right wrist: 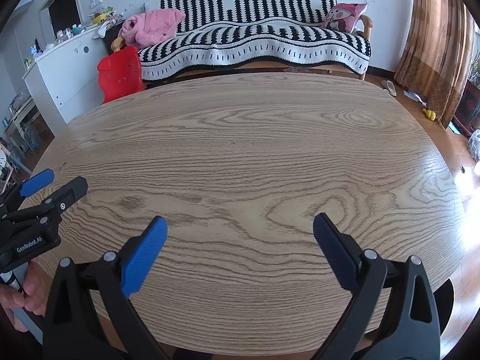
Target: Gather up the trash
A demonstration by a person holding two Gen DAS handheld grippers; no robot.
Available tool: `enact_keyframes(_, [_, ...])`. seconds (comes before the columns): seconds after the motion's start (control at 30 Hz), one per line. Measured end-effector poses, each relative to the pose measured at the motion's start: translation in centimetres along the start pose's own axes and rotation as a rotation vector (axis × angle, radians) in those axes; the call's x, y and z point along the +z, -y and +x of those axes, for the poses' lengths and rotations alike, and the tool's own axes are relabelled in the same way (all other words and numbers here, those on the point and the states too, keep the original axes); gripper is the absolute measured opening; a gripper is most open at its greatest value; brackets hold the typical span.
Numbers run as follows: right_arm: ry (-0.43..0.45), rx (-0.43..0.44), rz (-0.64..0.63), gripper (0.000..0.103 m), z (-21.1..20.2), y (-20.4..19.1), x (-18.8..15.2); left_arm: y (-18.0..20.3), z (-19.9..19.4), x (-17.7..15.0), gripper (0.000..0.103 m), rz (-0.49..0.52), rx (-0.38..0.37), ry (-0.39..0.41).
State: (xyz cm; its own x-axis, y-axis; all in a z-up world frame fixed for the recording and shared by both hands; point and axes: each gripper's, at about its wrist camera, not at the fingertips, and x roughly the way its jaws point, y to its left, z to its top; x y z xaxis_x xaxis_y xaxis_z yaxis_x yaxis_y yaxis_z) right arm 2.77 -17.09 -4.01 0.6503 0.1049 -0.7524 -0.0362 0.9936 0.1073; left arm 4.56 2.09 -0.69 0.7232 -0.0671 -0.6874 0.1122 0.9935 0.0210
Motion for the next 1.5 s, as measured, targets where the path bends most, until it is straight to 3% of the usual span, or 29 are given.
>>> enact_keyframes(1.5, [-0.001, -0.002, -0.007, 0.095, -0.2, 0.1, -0.3, -1.0, 0.0, -0.6, 0.094, 0.0, 0.017, -0.008])
